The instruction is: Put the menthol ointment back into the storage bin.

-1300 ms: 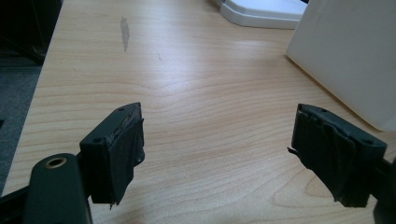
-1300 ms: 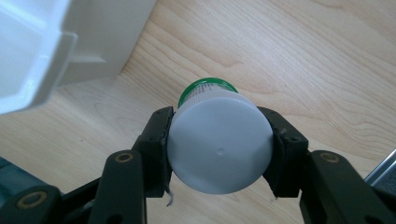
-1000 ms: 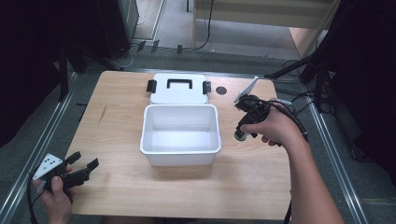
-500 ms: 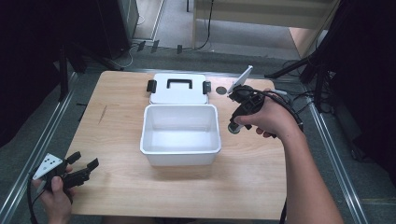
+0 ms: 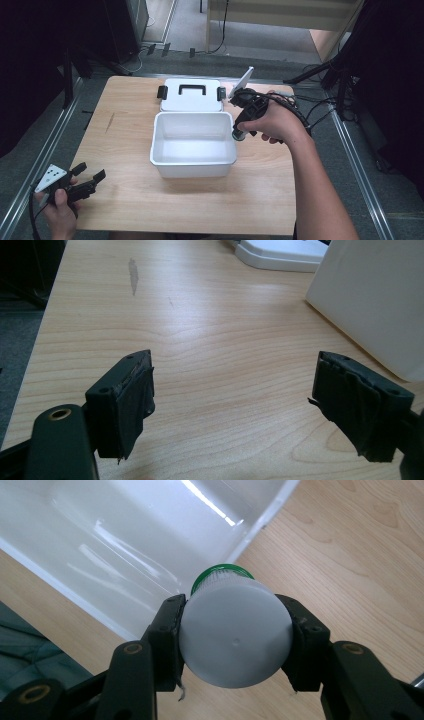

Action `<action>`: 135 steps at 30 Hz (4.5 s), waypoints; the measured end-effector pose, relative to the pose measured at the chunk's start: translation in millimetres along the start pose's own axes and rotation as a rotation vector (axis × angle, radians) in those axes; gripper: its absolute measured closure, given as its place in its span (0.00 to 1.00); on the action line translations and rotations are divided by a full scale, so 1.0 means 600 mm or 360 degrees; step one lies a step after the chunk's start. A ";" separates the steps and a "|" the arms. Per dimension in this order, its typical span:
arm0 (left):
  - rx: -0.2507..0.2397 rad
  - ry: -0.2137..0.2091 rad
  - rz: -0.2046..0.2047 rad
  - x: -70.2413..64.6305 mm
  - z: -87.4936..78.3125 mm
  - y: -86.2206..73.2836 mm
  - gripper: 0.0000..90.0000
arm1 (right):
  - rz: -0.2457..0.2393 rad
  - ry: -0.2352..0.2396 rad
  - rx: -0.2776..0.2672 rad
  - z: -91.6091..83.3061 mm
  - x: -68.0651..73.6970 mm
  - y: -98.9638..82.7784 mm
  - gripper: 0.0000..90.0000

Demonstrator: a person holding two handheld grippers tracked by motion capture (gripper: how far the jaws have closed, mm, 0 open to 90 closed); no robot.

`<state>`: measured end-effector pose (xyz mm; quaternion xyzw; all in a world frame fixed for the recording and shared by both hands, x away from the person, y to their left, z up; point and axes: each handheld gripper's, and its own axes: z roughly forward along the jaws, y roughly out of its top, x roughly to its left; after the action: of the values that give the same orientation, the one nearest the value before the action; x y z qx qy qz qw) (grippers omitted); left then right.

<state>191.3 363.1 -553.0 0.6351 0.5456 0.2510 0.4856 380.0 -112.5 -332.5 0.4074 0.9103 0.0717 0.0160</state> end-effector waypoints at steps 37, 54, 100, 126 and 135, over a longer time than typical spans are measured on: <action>-0.0001 0.0000 -0.0007 0.001 0.000 0.000 0.20 | -0.0459 0.0016 0.0036 0.092 0.064 0.043 0.57; 0.0004 -0.0002 -0.0005 0.001 0.000 0.000 0.20 | -0.0672 -0.0011 0.0047 0.157 0.084 0.050 0.57; 0.0001 -0.0005 -0.0012 0.002 0.000 0.000 0.20 | -0.0726 -0.0098 0.0299 0.242 0.101 0.054 0.57; -0.0006 -0.0003 -0.0022 0.002 0.000 0.000 0.20 | -0.0629 -0.0091 0.0023 0.106 0.083 0.041 0.40; -0.0006 -0.0002 -0.0022 0.002 0.000 0.000 0.20 | -0.0597 -0.0102 -0.0059 0.056 0.063 0.014 0.39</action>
<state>191.7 364.1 -553.2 0.6305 0.5493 0.2484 0.4890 363.7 -74.9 -363.2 0.2323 0.9678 0.0711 0.0656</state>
